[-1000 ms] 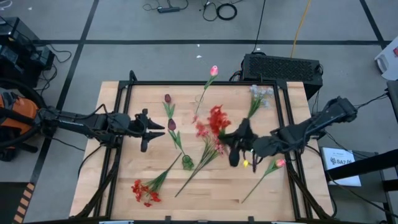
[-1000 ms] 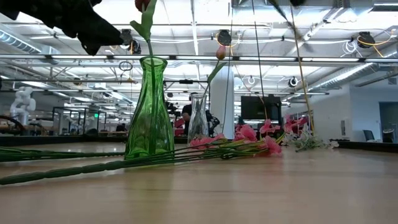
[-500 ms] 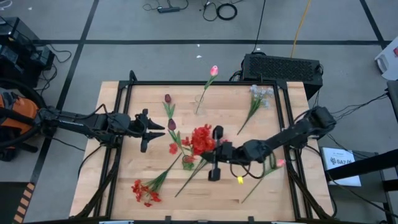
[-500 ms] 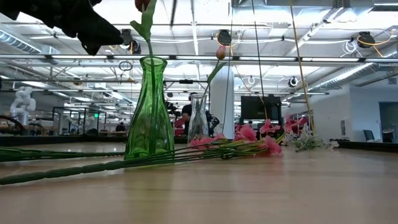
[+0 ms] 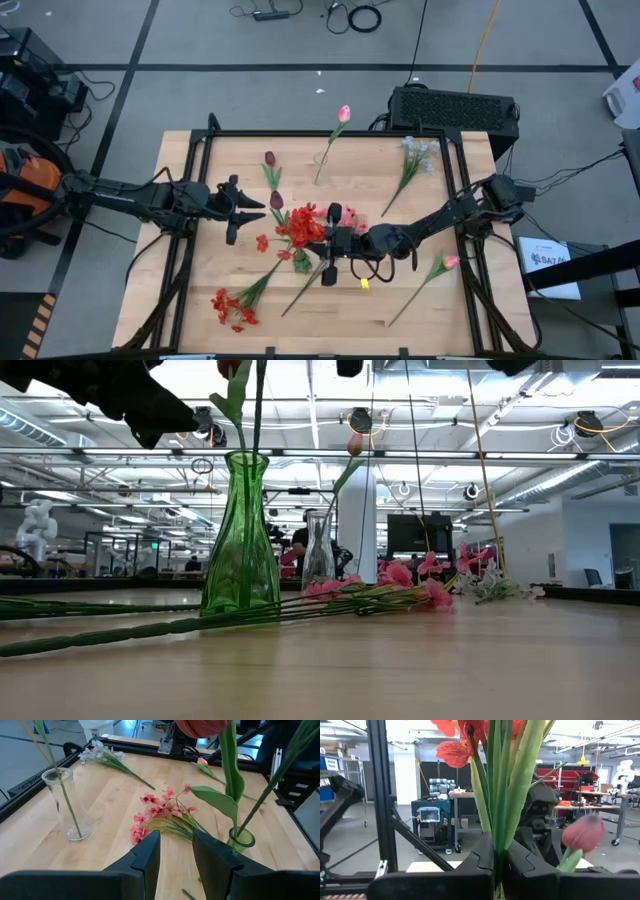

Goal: Sort flowers into vase by color
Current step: Put the top orange flowers into the green flower vase

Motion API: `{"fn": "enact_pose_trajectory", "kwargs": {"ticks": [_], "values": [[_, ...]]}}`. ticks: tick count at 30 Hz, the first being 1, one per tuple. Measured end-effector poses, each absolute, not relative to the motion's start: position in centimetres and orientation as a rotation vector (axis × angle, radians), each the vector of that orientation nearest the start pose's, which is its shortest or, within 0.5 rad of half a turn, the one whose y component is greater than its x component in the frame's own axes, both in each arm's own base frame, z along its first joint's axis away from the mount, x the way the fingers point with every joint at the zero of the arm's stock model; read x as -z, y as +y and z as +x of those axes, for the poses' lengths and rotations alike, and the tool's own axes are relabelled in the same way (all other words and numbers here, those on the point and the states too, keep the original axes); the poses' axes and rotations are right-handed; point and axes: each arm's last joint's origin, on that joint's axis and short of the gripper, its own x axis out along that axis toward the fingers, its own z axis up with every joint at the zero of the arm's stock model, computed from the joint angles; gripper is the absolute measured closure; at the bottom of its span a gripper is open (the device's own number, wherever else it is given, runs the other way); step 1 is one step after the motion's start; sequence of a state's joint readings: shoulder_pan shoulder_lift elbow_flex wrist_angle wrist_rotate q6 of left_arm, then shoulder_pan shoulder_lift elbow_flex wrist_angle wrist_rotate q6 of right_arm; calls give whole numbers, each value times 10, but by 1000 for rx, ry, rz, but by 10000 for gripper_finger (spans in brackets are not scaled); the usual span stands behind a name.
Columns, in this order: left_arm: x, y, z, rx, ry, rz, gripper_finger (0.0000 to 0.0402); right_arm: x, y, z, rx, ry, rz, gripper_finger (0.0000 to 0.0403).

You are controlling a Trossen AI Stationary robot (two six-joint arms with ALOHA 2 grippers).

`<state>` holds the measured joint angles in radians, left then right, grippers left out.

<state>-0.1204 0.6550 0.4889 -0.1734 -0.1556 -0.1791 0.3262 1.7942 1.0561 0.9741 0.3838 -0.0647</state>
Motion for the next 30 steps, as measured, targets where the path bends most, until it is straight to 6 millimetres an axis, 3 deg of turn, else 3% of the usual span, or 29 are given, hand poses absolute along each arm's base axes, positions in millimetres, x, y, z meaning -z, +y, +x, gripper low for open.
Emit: {"fn": "enact_pose_trajectory", "kwargs": {"ticks": [15,30], "values": [[-251,-14,152,-68,331,-141,279,-206,111,397,59,-104,103,402],[-251,-14,152,-70,331,-155,279,-196,99,400,96,-8,193,336]]}}
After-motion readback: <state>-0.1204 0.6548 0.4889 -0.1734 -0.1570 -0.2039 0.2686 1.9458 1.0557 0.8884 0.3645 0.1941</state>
